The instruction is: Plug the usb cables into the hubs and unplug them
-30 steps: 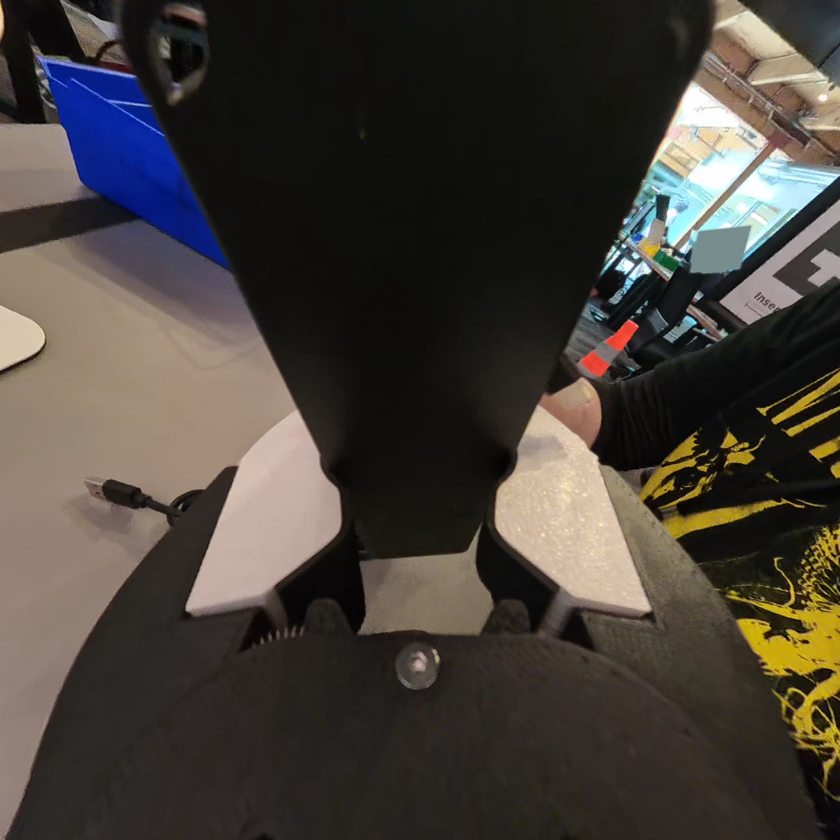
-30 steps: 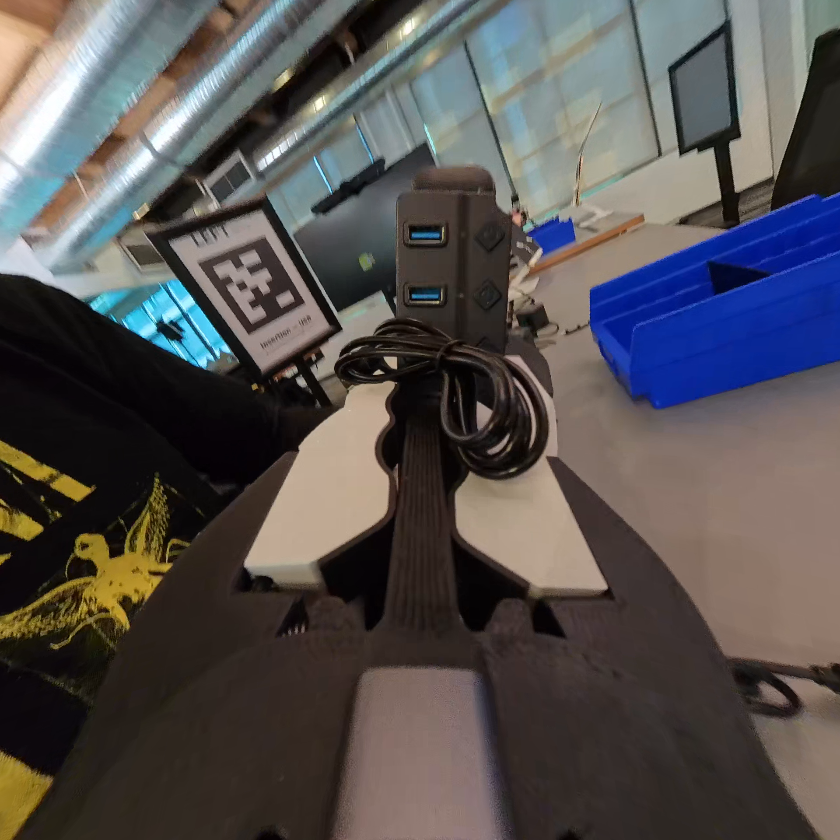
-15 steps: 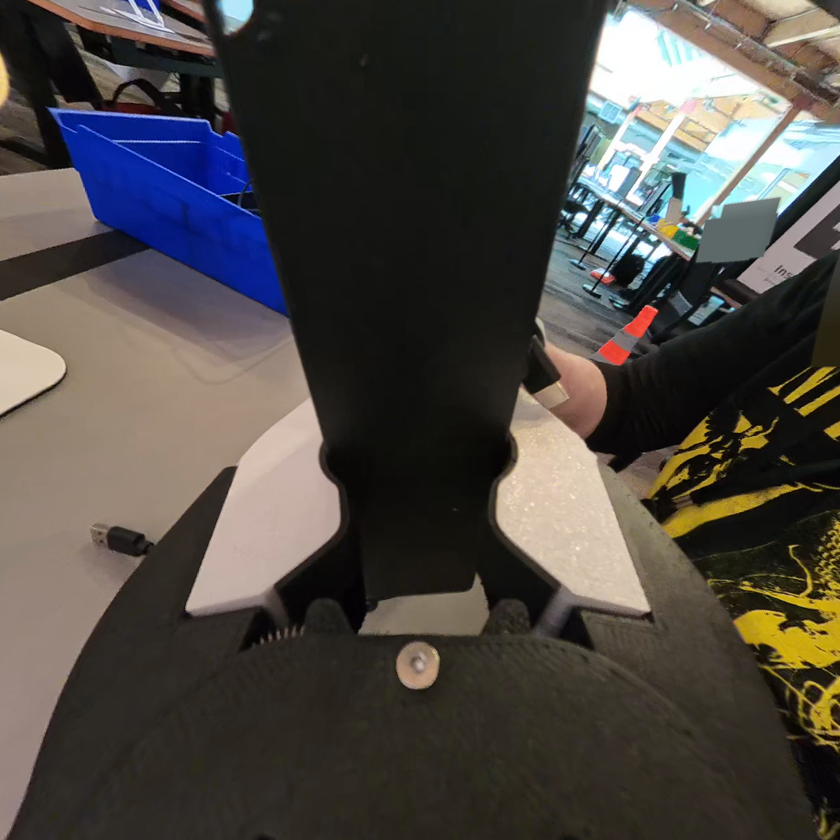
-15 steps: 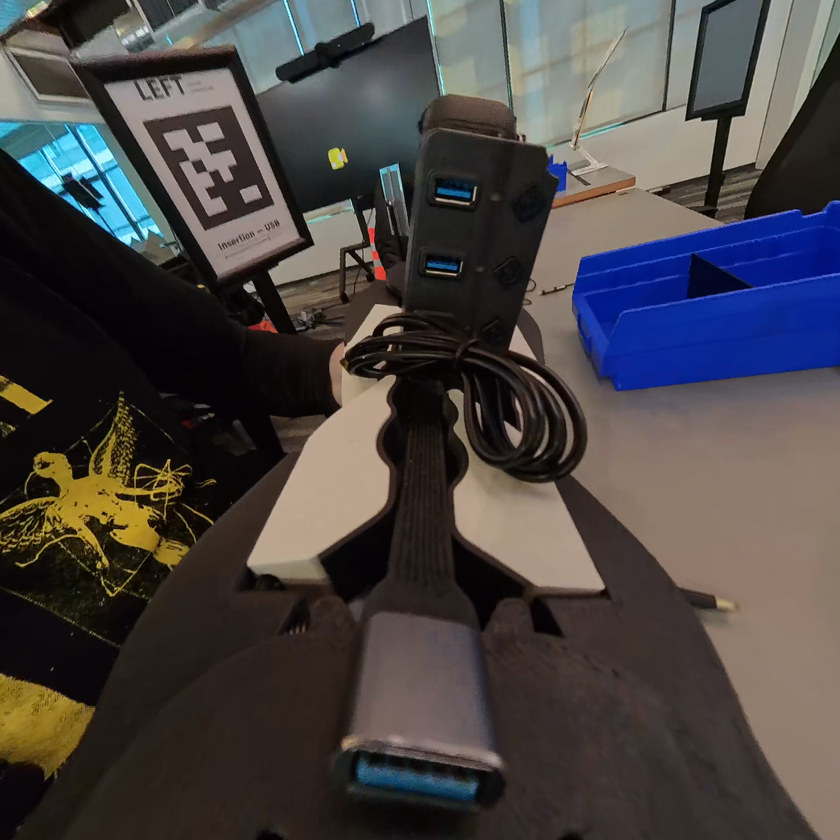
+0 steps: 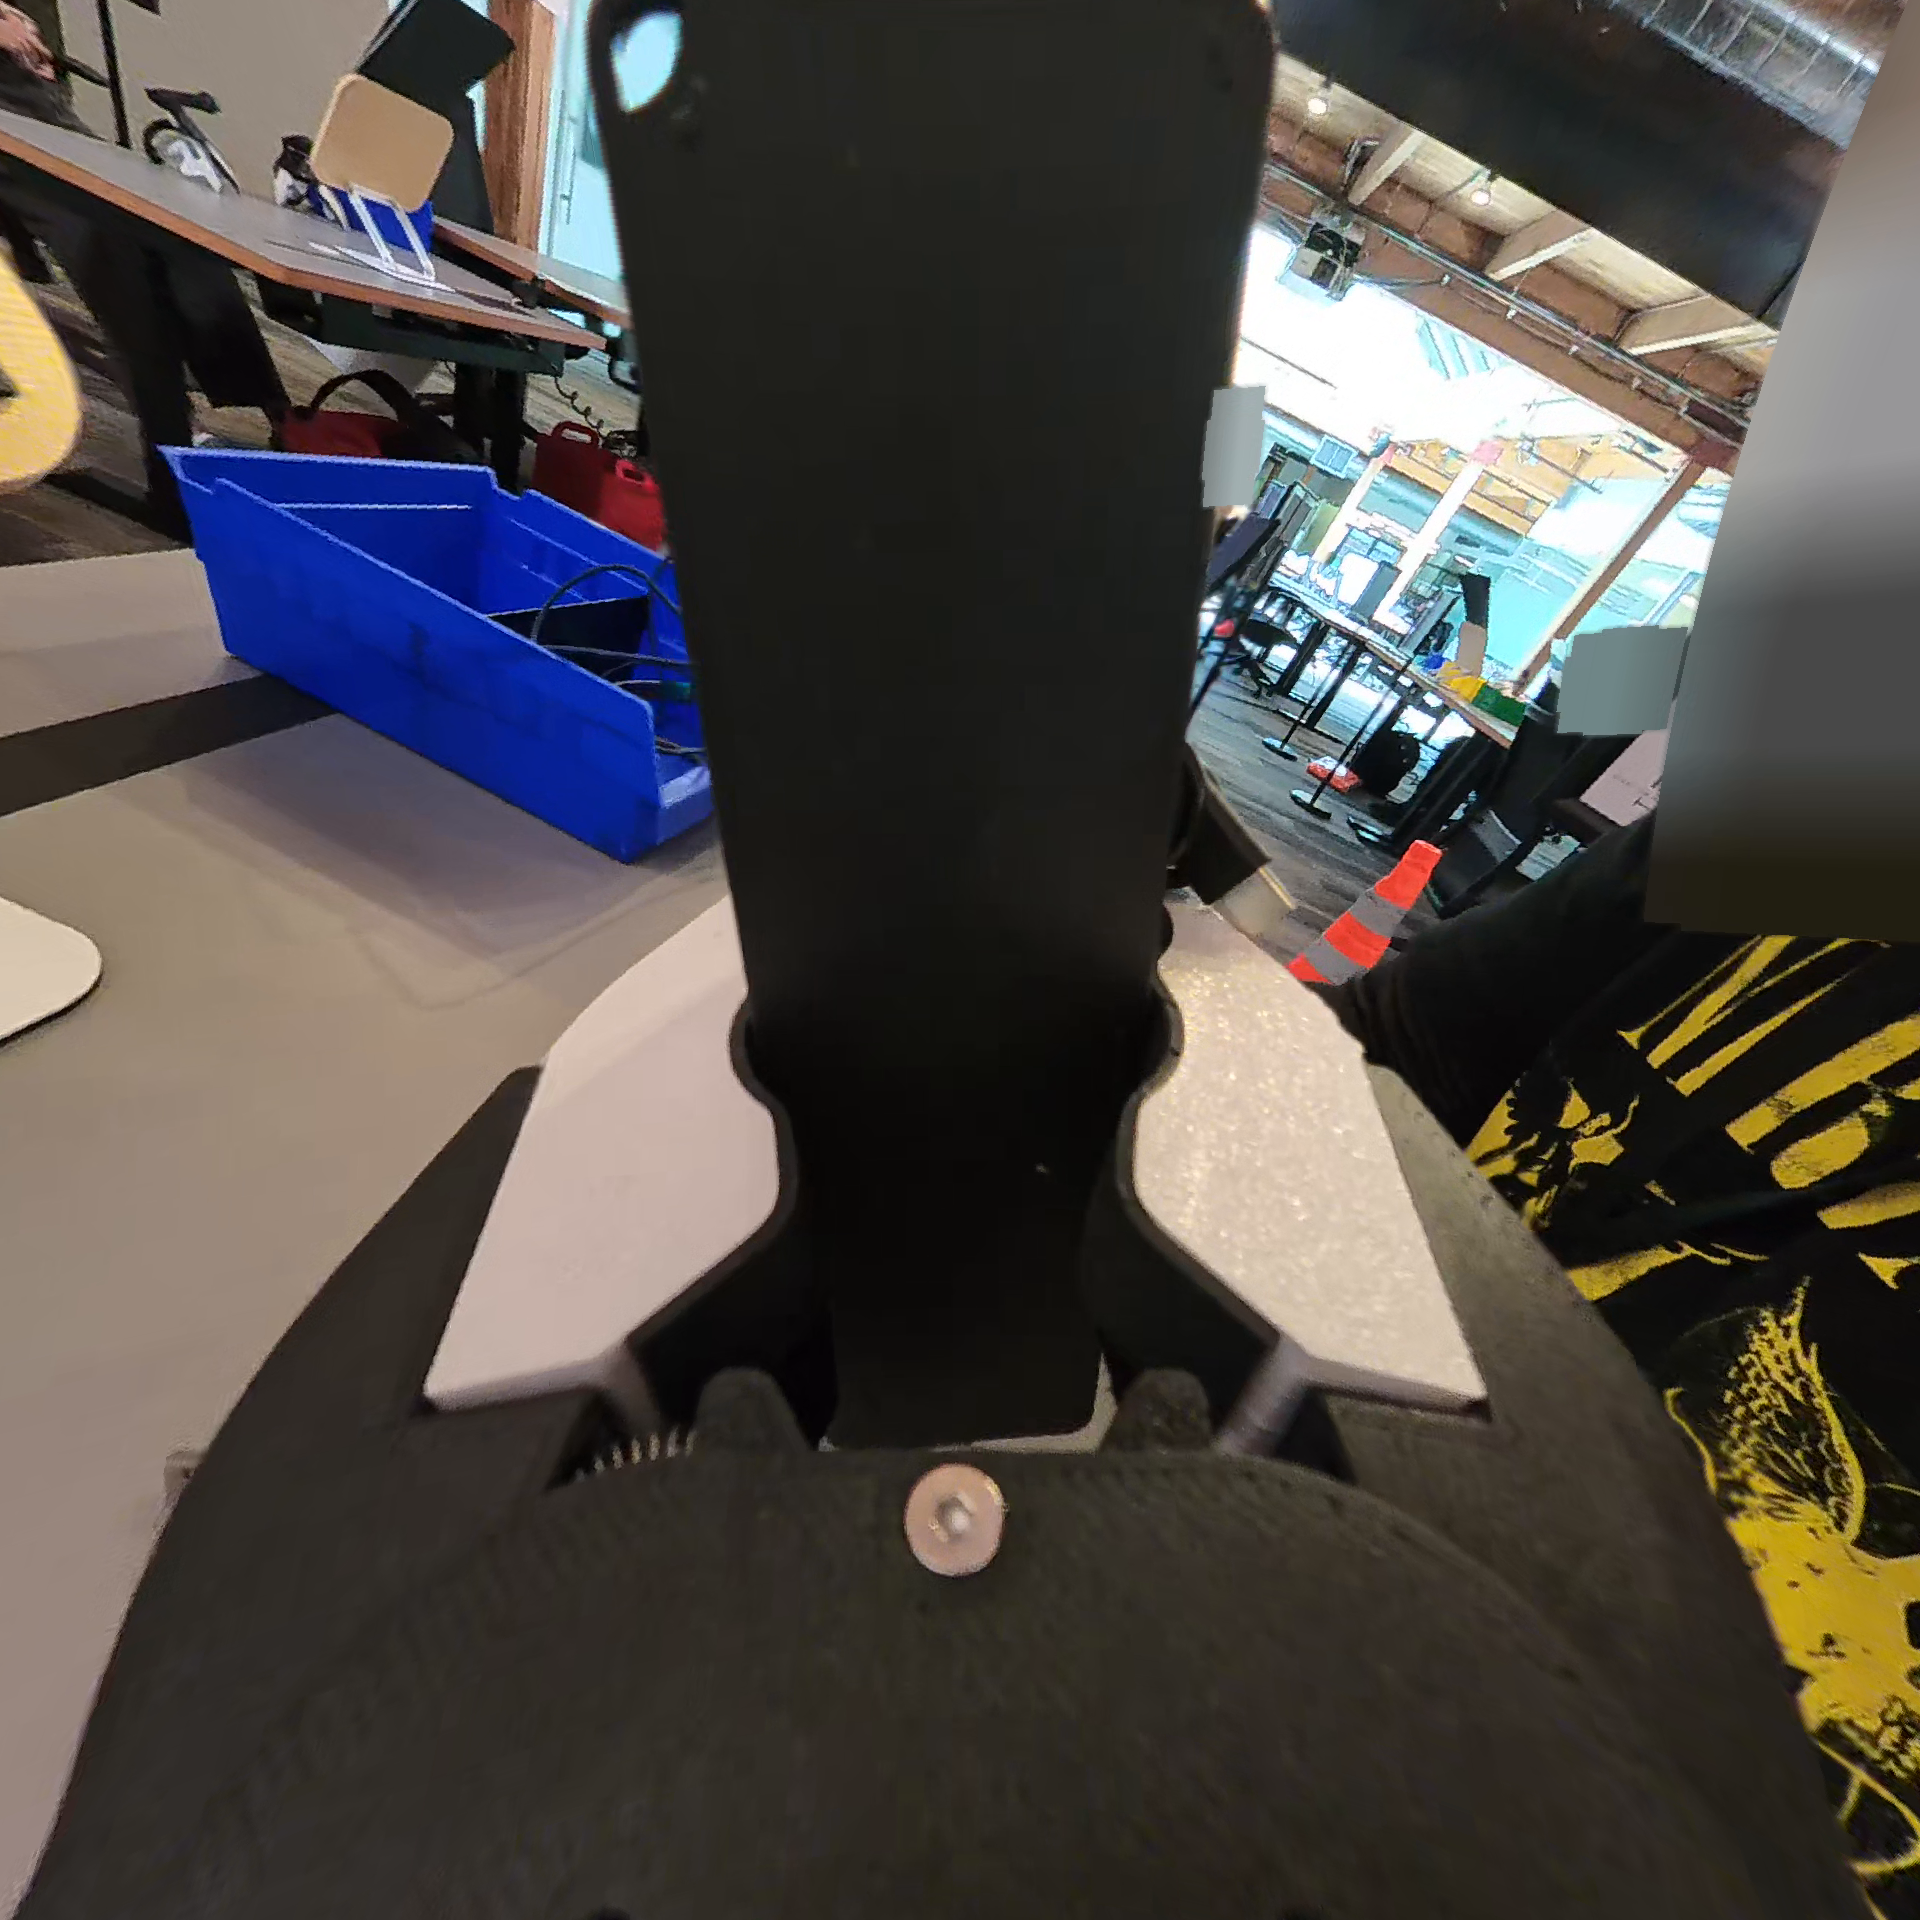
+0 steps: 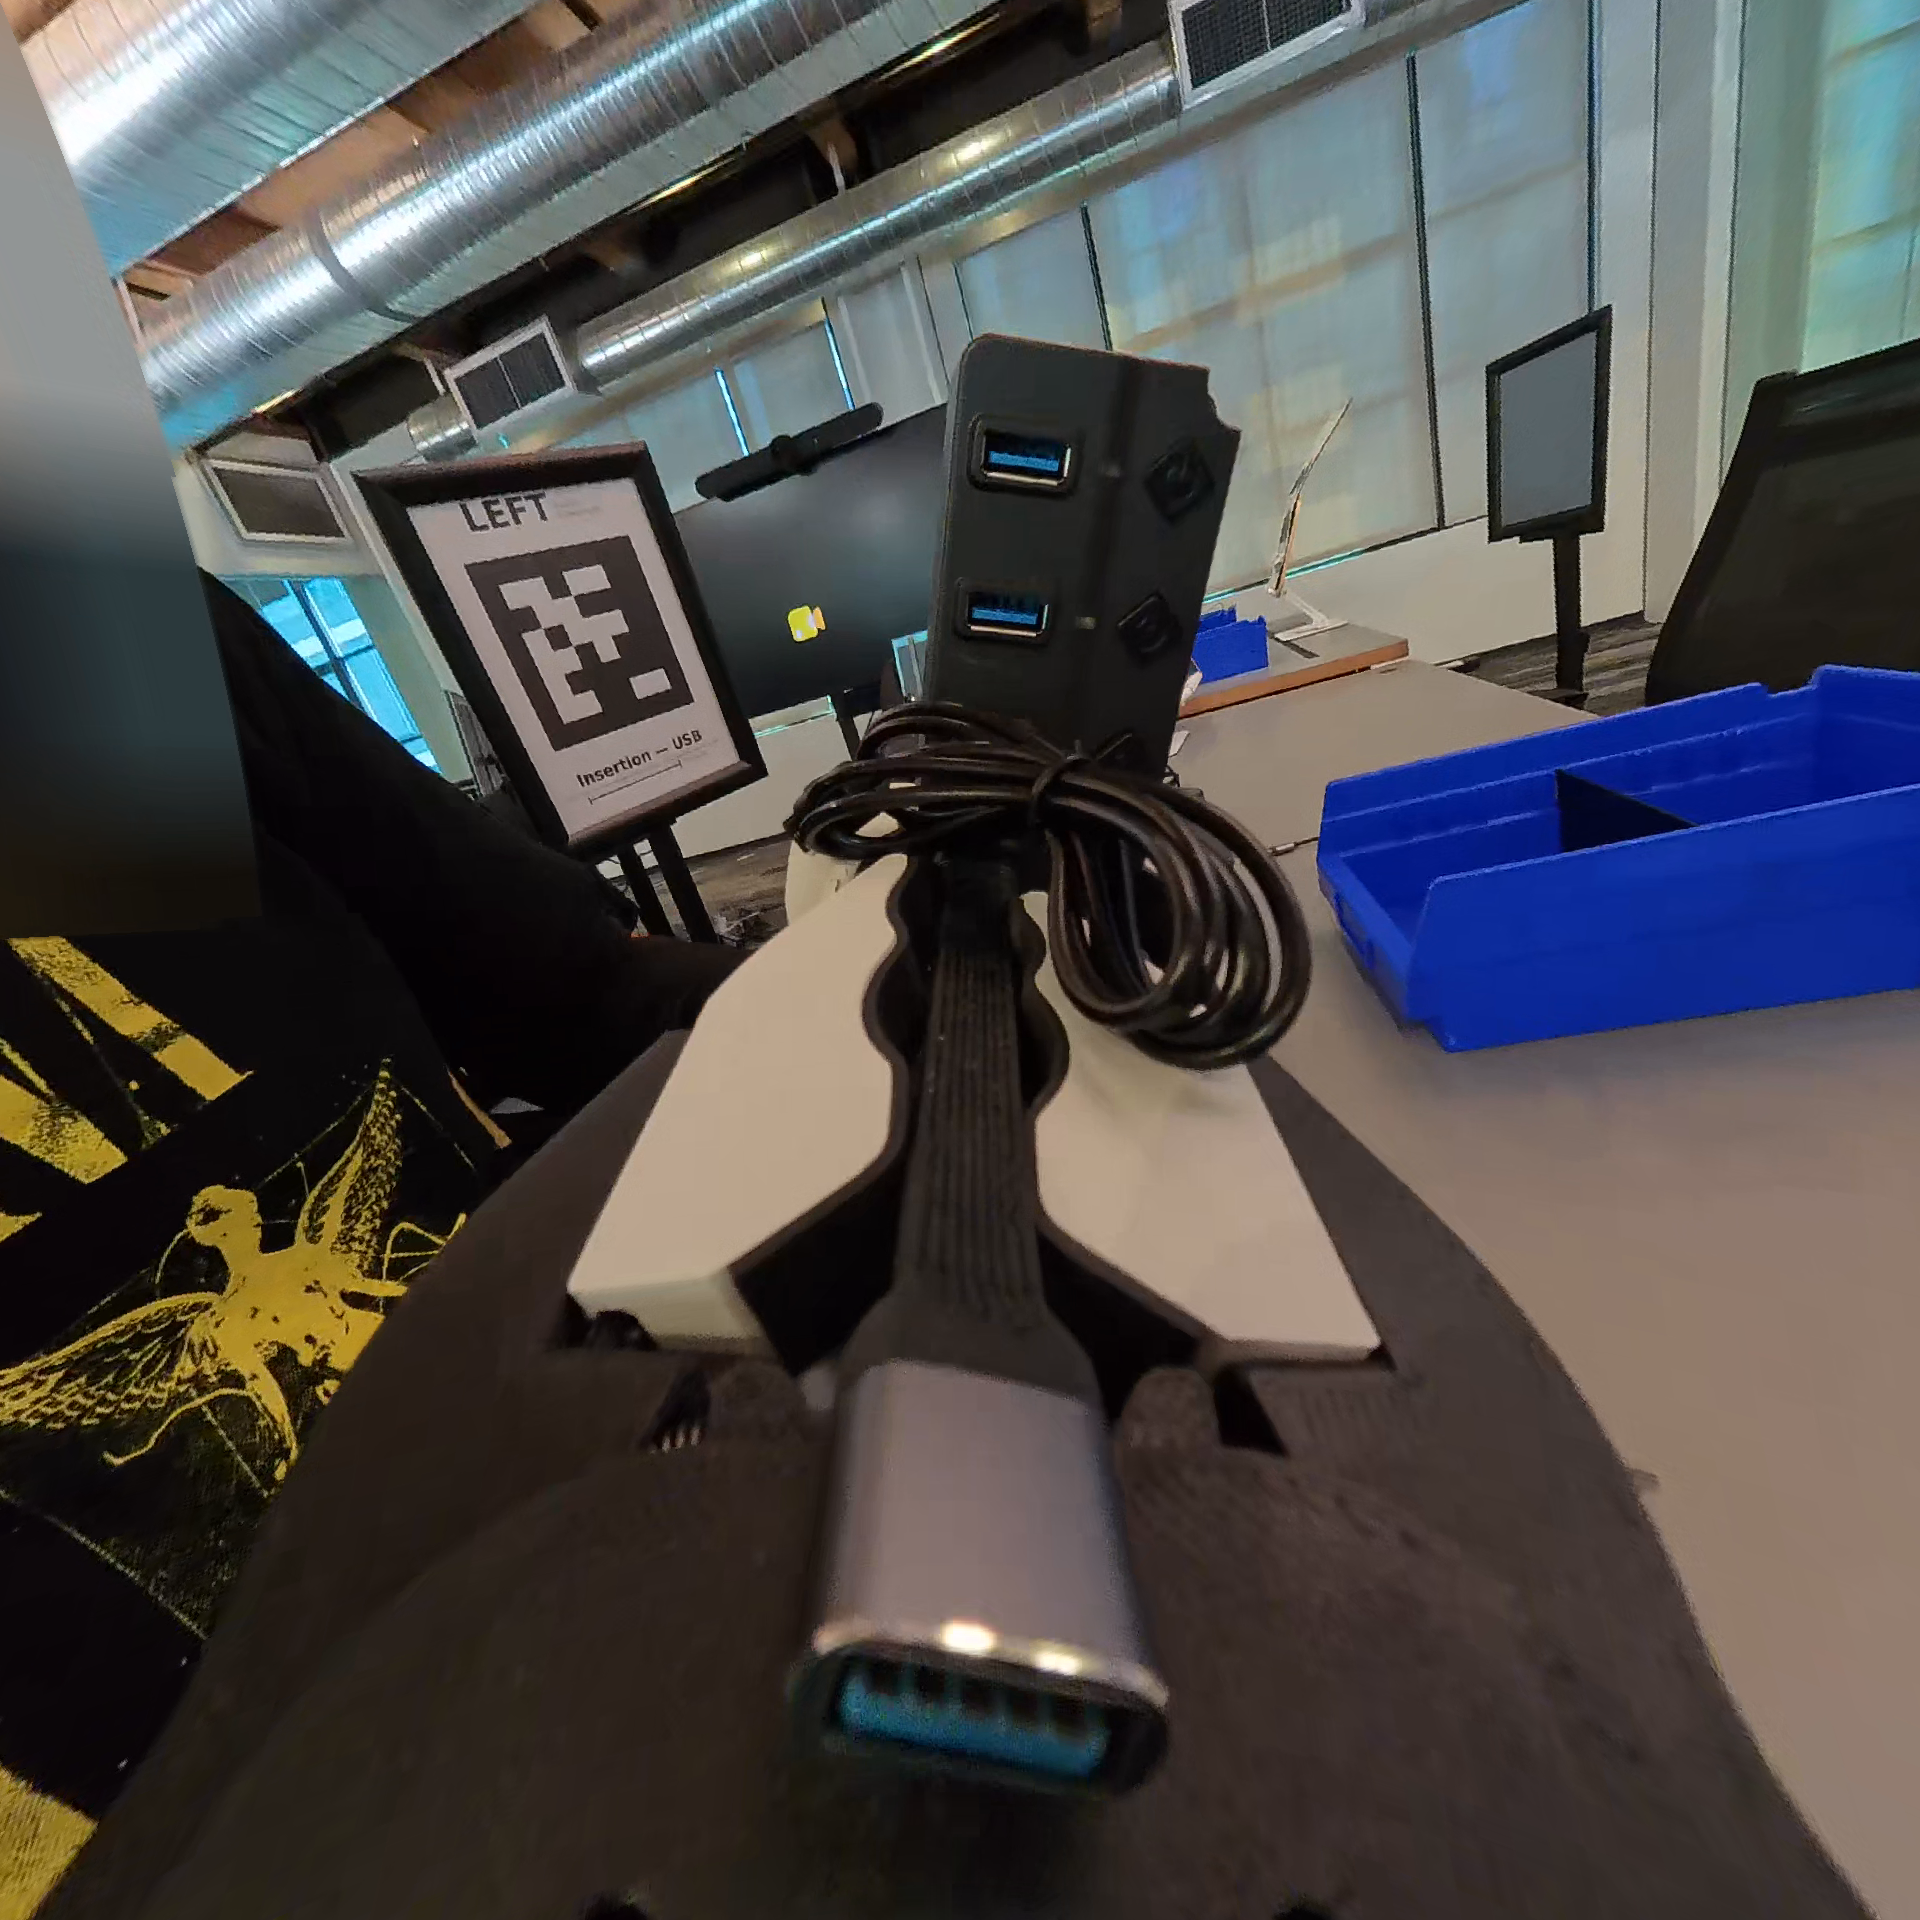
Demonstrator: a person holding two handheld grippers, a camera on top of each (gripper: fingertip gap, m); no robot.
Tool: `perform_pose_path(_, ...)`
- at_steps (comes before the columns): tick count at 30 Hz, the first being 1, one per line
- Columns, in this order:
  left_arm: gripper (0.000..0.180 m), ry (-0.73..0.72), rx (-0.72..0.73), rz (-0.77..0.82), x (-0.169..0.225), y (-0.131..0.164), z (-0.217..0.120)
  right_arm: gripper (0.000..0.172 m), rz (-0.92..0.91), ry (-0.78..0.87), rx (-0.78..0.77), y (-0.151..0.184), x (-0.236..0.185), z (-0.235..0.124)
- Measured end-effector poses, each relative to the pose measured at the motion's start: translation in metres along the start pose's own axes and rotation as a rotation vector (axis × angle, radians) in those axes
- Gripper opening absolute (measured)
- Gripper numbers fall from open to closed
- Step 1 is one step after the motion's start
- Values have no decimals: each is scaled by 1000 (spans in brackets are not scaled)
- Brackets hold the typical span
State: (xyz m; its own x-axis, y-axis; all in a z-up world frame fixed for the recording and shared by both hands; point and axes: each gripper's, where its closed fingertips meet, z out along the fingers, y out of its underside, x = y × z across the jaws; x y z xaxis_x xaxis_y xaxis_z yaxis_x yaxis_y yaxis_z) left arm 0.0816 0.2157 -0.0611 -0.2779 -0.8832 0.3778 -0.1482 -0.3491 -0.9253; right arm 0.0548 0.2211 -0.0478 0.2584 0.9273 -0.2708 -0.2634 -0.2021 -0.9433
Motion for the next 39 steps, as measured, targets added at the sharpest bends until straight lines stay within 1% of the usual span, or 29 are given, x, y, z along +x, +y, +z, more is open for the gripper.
perform_pose_path(3,65,0,-12,15,3,1,4,12,-30,3,-39,1,-4,-5)
perform_pose_path(7,65,21,34,-8,7,-5,6,10,-20,-49,-62,4,-9,-11)
perform_pose_path(10,65,18,67,-6,9,-12,3,10,-17,-37,-18,-2,-10,-7)
perform_pose_path(13,65,-2,80,-2,10,-18,1,10,-9,10,66,-8,-11,-4)
perform_pose_path(15,64,6,95,-10,11,-19,0,10,7,61,127,-8,-13,-2)
perform_pose_path(17,65,9,90,-24,11,-16,1,9,4,95,144,-6,-14,-3)
perform_pose_path(19,65,20,88,-20,13,-16,2,8,-6,93,135,-5,-15,-6)
perform_pose_path(20,64,16,104,-19,14,-19,0,5,-15,91,127,-6,-16,-9)
perform_pose_path(21,65,21,89,-17,16,-19,1,0,-36,92,114,-8,-17,-13)
perform_pose_path(23,65,34,105,15,21,-21,1,0,-65,54,53,-8,-22,-14)
perform_pose_path(25,65,43,109,30,26,-25,1,0,-128,69,4,-12,-25,-14)
perform_pose_path(27,65,16,108,79,24,-25,2,0,-119,63,25,-15,-26,-13)
perform_pose_path(28,65,12,110,79,23,-24,1,0,-108,69,33,-14,-25,-12)
perform_pose_path(30,65,47,135,-5,20,-24,0,2,-73,69,24,-10,-22,-12)
perform_pose_path(31,65,32,131,-22,13,-22,-1,7,-87,107,14,-9,-17,-15)
perform_pose_path(32,66,23,124,-24,10,-20,-2,17,-114,141,15,-11,-16,-18)
perform_pose_path(34,65,78,126,-53,16,-22,-1,24,-203,166,-9,-13,-20,-19)
perform_pose_path(36,65,64,109,-48,13,-20,0,20,-285,208,-76,-10,-17,-19)
perform_pose_path(39,64,95,91,-89,16,-17,2,18,-391,235,-98,-15,-16,-20)
